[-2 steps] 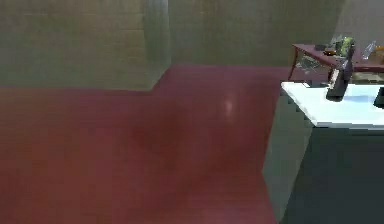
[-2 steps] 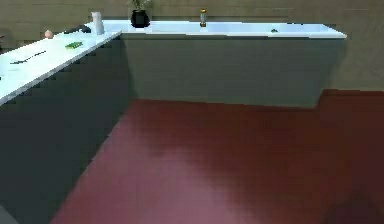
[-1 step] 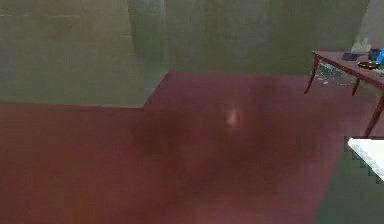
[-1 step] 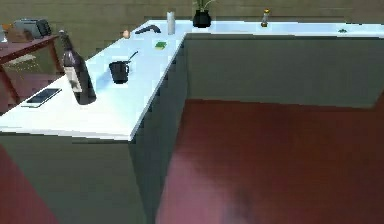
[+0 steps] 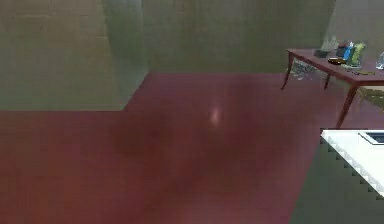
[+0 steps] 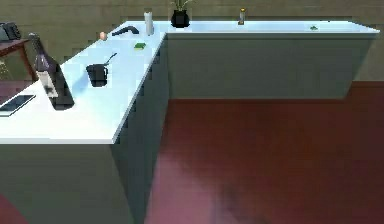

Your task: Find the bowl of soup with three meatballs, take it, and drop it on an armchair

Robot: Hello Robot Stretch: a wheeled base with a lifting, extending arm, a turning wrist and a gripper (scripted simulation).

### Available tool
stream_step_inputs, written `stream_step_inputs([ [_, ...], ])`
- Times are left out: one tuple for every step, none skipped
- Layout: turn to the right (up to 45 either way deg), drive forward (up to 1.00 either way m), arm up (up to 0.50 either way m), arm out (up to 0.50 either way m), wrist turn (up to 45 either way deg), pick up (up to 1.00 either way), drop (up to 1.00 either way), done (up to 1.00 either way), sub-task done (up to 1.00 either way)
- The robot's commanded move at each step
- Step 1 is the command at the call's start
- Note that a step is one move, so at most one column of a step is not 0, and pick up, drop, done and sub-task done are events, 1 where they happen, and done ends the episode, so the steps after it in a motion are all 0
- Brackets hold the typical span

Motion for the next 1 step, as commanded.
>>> stream_step_inputs([
  [0.0,1.0,0.0,0.0,0.0,0.0,0.0,0.0,0.0],
])
